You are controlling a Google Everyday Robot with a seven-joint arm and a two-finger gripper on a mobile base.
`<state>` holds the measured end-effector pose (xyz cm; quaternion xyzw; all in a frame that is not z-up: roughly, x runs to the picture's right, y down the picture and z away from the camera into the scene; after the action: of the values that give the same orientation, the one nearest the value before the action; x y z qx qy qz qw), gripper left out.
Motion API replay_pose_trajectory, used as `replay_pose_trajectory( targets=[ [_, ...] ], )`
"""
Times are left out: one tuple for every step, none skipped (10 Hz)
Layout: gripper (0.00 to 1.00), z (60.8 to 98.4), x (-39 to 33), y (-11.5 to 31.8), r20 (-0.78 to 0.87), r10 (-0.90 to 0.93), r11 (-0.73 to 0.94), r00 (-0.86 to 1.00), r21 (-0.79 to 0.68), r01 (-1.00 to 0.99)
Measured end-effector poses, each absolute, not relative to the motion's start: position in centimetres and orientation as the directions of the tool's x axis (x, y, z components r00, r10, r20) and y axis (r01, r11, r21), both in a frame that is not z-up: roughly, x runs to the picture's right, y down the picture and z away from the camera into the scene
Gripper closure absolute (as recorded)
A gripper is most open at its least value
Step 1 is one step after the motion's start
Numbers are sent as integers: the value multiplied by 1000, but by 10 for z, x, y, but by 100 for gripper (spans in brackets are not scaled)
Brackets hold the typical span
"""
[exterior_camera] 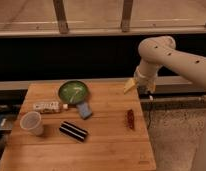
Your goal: Push the eraser across the table
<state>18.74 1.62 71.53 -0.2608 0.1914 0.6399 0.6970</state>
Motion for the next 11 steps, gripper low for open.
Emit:
replay_pose_trajectory(
  targets=[
    [20, 715, 187, 16, -601, 792, 45, 108, -119, -992],
    [20, 715, 187, 16, -601, 792, 45, 108, -119, -992],
    [20, 715, 187, 16, -601, 792, 45, 108, -119, -992],
    [21, 715, 187, 16, -601, 792, 45, 108, -119, -992],
    [26, 715, 187, 16, -601, 792, 45, 108, -119, -992],
    [36, 715, 187, 16, -601, 792, 45, 108, -119, -992],
    [44, 715, 187, 16, -601, 792, 45, 108, -119, -992],
    [54, 715, 187, 16, -601, 792, 45, 108, -119, -992],
    [66, 715, 187, 16, -601, 792, 45, 108, -119, -992],
    [74, 715, 187, 16, -601, 792, 45, 108, -119, -992],
    [86, 715, 187, 16, -601, 792, 45, 108, -119, -992]
  ],
)
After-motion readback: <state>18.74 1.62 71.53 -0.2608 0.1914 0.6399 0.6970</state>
